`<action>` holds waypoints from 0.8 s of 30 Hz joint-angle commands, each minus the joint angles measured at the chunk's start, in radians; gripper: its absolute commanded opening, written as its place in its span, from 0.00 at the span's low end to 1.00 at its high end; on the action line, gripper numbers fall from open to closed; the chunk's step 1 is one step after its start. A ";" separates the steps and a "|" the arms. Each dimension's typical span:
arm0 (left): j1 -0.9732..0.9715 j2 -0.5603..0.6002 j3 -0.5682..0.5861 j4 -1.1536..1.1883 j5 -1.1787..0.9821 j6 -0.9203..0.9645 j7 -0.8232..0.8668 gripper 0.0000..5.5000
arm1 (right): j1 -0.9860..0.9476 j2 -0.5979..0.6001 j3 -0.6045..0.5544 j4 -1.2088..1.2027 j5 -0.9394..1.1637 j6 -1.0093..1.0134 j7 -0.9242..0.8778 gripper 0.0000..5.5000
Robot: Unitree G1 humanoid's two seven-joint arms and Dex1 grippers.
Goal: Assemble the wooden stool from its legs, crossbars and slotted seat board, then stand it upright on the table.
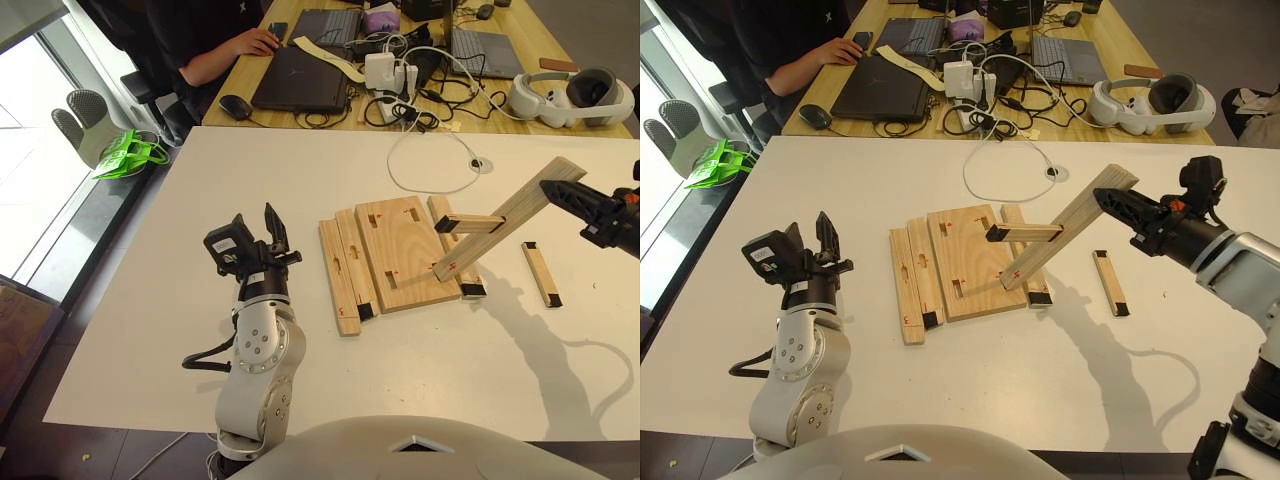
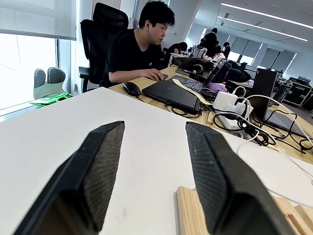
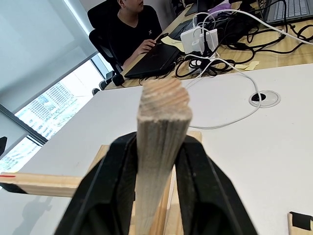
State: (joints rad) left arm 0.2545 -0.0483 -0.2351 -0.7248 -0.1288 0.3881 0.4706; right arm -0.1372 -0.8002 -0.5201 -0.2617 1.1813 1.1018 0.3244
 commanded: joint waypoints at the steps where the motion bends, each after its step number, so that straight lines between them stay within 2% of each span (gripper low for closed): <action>1: -0.015 -0.083 -0.006 0.010 0.003 0.006 0.005 0.42 | 0.036 -0.021 0.037 0.001 -0.103 -0.014 -0.012 0.18; 12: -0.013 -0.075 0.007 -0.008 -0.002 0.023 0.001 0.42 | 0.093 0.042 0.071 -0.083 -0.148 -0.095 -0.025 0.18; 19: -0.007 -0.070 0.019 -0.023 0.009 0.030 0.003 0.42 | 0.253 -0.026 0.068 -0.174 -0.217 -0.188 0.138 0.18; 24: -0.030 -0.071 0.014 -0.007 0.015 0.035 -0.003 0.42 | 0.240 -0.020 0.109 -0.190 -0.235 -0.207 0.156 0.18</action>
State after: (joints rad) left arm 0.2457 -0.0485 -0.2211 -0.7343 -0.1179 0.4074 0.4681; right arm 0.0814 -0.8061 -0.4621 -0.4609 0.9925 0.8486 0.4914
